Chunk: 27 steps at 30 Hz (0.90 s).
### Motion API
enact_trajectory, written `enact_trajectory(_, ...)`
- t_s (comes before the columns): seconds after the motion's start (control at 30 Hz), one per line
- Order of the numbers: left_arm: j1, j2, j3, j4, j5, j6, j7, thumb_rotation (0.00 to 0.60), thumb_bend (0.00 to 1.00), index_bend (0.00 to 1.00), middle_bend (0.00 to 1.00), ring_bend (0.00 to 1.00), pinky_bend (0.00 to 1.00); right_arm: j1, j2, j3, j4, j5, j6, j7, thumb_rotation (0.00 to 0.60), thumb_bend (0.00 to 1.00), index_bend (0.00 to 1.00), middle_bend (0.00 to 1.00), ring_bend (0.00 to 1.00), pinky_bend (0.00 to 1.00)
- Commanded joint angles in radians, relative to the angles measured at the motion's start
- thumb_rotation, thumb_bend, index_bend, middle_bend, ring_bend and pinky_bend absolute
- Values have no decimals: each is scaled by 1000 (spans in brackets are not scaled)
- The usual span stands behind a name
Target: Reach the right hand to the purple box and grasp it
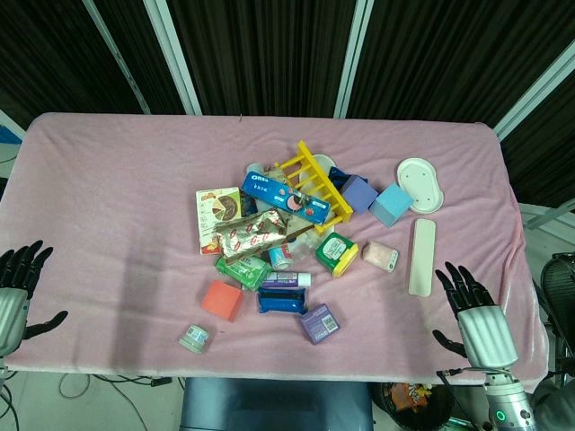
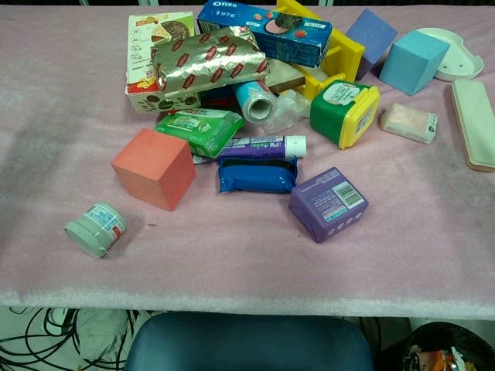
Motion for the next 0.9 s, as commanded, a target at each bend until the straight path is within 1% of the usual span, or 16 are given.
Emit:
enact_trajectory(0.03, 1, 0, 0, 0, -2, 1, -1, 600, 0, 0, 0, 0, 0, 0, 1, 1, 0, 0, -2, 2, 600, 128, 0, 0, 0, 227)
enact_trajectory(0.63, 2, 1, -1, -3, -2, 5, -4, 600, 0, 0, 0, 0, 0, 8, 9, -9, -12, -31, -21, 14, 600, 127, 0, 0, 0, 228)
enact_trajectory(0.7, 3, 1, -1, -4, -2, 5, -4, 600, 0, 0, 0, 0, 0, 24, 18, -18, -15, -51, -43, 33, 600, 127, 0, 0, 0, 227)
enact_trajectory(0.9, 2, 1, -1, -6, -4, 4, -3, 600, 0, 0, 0, 0, 0, 109, 73, -65, -62, -124, -180, 106, 600, 127, 0, 0, 0, 227)
